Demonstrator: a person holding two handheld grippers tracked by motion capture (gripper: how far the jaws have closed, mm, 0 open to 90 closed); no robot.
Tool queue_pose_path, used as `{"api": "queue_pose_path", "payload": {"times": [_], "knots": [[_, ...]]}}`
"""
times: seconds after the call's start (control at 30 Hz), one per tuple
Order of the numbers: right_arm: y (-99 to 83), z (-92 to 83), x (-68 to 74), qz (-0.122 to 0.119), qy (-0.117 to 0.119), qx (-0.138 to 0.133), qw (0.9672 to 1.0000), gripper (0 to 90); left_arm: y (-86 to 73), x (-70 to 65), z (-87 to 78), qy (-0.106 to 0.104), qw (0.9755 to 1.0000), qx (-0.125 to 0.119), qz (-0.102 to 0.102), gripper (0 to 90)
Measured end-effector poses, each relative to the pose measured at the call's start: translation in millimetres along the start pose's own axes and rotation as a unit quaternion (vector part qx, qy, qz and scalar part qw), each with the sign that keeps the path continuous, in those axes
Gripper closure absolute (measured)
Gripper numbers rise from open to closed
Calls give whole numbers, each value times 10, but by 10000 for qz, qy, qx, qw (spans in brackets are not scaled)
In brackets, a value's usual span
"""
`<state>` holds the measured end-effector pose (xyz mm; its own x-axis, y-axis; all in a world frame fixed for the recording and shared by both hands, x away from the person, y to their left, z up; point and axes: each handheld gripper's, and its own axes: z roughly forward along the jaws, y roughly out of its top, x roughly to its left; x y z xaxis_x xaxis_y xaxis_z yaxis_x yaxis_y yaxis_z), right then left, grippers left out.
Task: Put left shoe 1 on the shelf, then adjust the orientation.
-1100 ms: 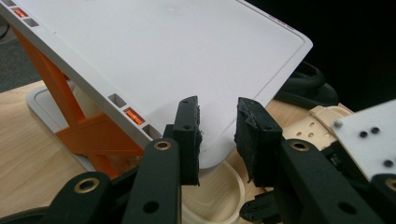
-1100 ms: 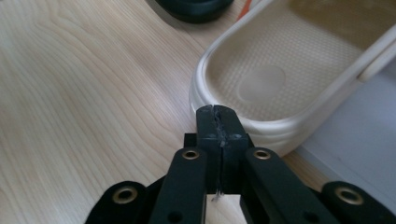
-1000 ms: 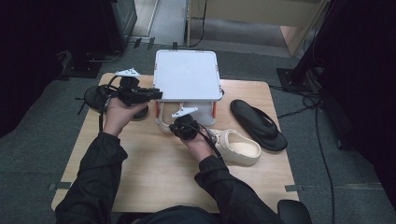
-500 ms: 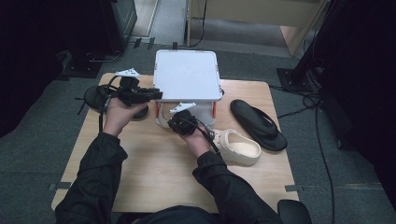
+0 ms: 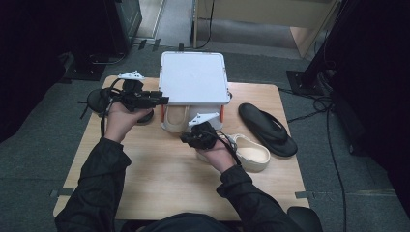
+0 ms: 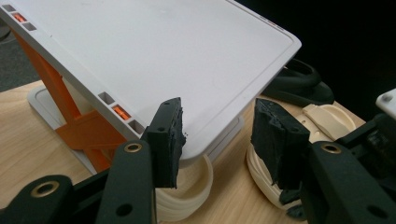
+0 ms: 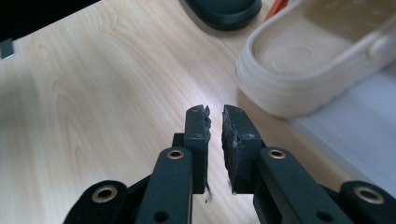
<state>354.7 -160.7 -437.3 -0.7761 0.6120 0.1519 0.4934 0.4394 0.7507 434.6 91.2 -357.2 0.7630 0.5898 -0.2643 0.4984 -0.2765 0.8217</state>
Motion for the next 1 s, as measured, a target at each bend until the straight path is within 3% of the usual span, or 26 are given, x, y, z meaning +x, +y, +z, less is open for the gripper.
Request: {"api": "queue_pose_path", "payload": {"times": [0.1, 0.2, 0.3, 0.57, 0.87, 1.0], "knots": [[-100, -206, -26, 9, 62, -17, 10000, 801, -15, -69, -36, -1, 10000, 0, 47, 518], [-147, -301, -50, 35, 101, -62, 9999, 796, -41, -105, -47, -13, 10000, -22, 9, 513], [-183, -368, -66, 40, 140, -100, 9998, 795, -56, -152, -46, 17, 9999, 111, 55, 506], [-303, -583, -184, 83, 137, -155, 9998, 790, -142, -276, -34, 13, 10000, 82, 40, 504], [-450, -823, -364, 123, 5, -191, 9997, 799, -315, -397, 36, 127, 9997, 202, 88, 516], [-514, -938, -432, 139, -143, -249, 9995, 820, -419, -449, 78, 1, 9994, 344, 94, 559]]}}
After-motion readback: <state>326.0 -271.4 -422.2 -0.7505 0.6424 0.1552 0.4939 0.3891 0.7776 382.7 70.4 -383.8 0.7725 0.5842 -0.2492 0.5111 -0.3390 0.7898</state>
